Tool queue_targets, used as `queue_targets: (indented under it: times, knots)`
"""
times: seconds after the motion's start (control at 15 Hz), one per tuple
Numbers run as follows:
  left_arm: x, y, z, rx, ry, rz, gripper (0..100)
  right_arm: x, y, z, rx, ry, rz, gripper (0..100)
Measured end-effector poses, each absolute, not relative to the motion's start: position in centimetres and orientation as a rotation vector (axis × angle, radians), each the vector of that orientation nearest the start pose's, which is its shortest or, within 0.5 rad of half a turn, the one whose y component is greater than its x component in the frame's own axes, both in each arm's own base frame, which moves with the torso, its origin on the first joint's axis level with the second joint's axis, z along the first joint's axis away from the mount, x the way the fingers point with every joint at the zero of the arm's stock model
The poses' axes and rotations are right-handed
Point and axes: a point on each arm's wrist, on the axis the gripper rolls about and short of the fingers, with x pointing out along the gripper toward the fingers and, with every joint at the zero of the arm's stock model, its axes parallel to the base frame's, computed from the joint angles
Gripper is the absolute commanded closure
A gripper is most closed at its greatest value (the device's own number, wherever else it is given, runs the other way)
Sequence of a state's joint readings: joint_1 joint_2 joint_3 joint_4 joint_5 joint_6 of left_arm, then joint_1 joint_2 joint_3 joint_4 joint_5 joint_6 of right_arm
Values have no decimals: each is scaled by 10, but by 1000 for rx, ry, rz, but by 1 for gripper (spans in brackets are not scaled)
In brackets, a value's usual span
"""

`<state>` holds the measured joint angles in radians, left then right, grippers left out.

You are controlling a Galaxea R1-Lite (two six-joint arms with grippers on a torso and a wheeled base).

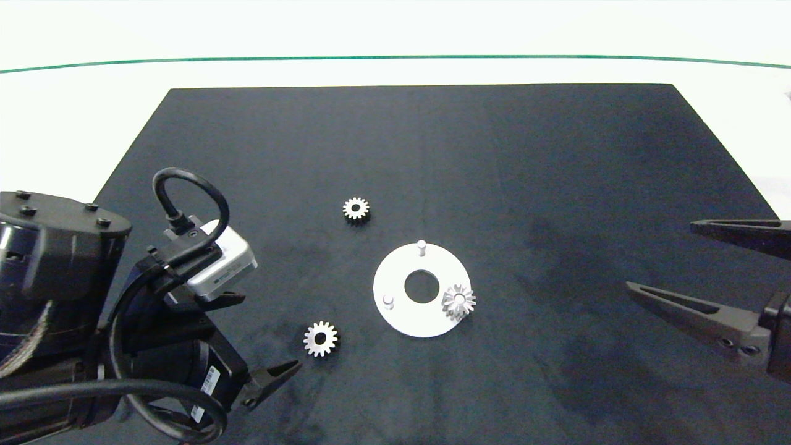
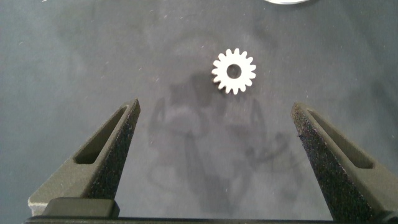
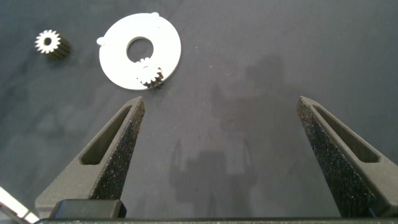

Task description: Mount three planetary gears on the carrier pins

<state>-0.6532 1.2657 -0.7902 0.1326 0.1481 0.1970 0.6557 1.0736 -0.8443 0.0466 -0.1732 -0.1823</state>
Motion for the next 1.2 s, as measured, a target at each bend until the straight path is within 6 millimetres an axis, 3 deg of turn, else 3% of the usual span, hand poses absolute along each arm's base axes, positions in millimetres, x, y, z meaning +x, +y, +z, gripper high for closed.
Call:
queue_targets:
  times: [0.67, 1.2]
  knots:
    - [164, -124, 201, 411, 550, -546, 0, 114, 85, 263, -316, 225, 513, 0]
    - [161, -154, 185, 388, 547, -636, 0, 112, 83, 264, -322, 212, 510, 0]
